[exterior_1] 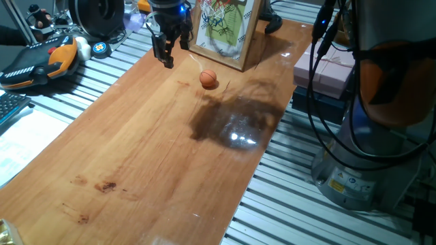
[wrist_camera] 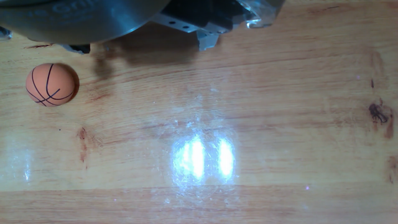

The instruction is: Grab a basketball, release it and shoot it into the basket

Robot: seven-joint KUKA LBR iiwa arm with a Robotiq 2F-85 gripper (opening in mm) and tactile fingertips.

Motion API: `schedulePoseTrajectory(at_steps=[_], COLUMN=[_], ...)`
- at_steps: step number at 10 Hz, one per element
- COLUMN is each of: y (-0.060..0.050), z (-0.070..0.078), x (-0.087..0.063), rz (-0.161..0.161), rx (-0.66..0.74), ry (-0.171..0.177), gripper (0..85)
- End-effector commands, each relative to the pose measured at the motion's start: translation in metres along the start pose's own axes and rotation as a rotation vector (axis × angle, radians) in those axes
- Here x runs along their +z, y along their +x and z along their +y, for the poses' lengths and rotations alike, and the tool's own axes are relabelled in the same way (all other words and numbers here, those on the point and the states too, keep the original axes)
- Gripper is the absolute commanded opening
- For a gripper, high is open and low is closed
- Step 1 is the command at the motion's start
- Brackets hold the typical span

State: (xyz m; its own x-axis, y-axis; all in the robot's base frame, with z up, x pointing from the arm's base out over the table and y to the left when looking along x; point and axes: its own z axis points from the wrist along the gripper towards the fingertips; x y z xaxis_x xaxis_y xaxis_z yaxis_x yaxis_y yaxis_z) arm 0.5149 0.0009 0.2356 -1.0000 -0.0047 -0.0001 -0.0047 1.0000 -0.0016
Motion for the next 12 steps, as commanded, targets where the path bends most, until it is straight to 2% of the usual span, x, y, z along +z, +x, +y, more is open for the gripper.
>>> schedulePoseTrajectory(at_steps=[1, 6, 12], y=[-0.0001, 0.0007, 0.0028], z=[-0.0001, -0.0004, 0.0055], x=[-0.0003, -0.0004, -0.0002], rz=[0.306, 0.295, 0.318], rx=[-0.115, -0.114, -0.126], ry=[0.198, 0.193, 0.210], gripper=[1.7, 1.3, 1.3])
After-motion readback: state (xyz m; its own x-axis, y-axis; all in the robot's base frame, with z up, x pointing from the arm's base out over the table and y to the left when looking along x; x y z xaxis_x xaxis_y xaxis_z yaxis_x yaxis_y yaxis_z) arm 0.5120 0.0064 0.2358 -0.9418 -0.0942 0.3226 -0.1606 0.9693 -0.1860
